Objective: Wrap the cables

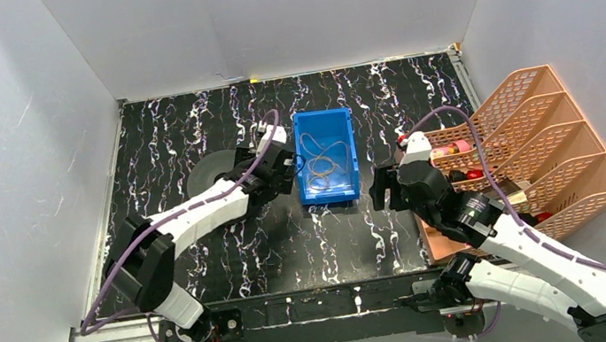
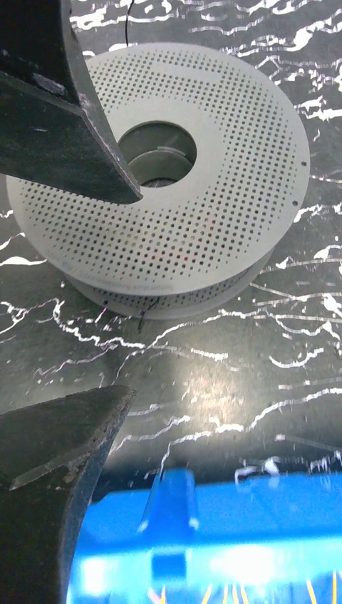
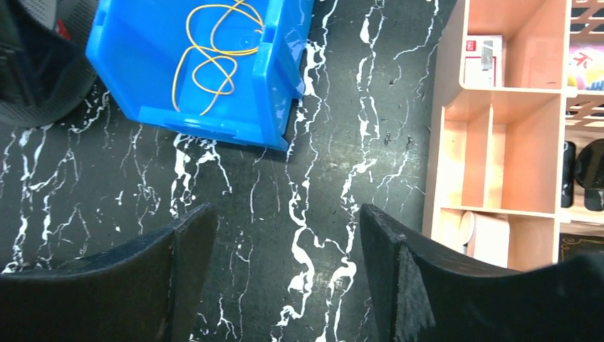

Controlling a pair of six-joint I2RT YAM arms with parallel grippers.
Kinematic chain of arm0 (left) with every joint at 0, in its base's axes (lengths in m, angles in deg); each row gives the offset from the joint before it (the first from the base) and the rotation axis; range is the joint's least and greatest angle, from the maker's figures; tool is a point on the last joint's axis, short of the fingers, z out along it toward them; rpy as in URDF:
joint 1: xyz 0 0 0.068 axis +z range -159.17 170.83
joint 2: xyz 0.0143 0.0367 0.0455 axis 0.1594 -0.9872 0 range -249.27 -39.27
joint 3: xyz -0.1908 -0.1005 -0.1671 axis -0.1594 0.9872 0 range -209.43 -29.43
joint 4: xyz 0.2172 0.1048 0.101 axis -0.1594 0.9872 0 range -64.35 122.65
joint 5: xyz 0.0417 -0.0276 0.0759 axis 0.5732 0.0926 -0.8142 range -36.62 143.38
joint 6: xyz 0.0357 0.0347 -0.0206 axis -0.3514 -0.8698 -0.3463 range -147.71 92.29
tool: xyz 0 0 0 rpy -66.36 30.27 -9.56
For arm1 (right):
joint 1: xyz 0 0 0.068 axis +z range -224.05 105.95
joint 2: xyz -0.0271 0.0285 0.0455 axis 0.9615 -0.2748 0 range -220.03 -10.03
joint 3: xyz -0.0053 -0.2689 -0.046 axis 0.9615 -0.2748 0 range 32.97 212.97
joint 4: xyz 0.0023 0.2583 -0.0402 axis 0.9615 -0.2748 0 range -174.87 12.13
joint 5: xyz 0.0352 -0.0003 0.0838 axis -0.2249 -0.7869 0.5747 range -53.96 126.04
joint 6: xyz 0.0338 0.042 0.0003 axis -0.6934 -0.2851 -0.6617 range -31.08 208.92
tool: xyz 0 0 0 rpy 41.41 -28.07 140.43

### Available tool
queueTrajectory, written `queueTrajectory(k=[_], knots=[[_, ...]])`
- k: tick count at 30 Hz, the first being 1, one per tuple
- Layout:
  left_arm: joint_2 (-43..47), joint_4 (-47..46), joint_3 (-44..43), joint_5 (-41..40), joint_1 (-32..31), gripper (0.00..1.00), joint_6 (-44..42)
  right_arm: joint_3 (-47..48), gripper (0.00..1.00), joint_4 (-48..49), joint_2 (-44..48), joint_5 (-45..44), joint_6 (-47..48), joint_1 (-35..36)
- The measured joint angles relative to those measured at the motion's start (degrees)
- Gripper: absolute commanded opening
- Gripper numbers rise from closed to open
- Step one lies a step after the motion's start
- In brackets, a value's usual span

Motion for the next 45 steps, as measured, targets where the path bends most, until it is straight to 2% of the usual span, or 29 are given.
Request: queueTrajectory(k=[9, 14, 23, 27, 30, 38, 45], knots=[[8.5, 4.6, -0.3, 10.4, 0.8, 0.98, 0.9, 1.5, 0.97, -1.5, -6.4, -2.6, 1.3, -0.2], [11.2, 9.2, -2.7, 17.0, 4.2, 0.98, 1.4, 3.5, 0.98, -1.6, -12.2, -2.3, 3.4, -1.8], [15.1, 13.9, -6.2, 39.3, 23.8, 0.99, 3.4, 12.4, 0.98, -1.6, -22.4, 7.8, 7.3, -15.7], [14.4, 14.5, -6.0, 50.5, 32.8, 0.98, 5.7, 17.4, 0.98, -1.7, -23.8, 12.0, 6.0, -17.8], [14.4, 14.8, -5.8, 52.3, 36.7, 0.98, 7.5, 20.7, 0.98, -1.9, -23.3, 12.6, 3.1, -17.9], [23.5, 14.9, -5.6, 53.5, 36.3, 0.98, 8.9, 21.0, 0.98, -0.2, -8.0, 17.6, 2.2, -17.9], [28.5, 16.2, -10.1, 55.0, 36.3, 0.98, 6.2, 25.4, 0.98, -2.9, -5.7, 17.8, 2.8, -17.9]])
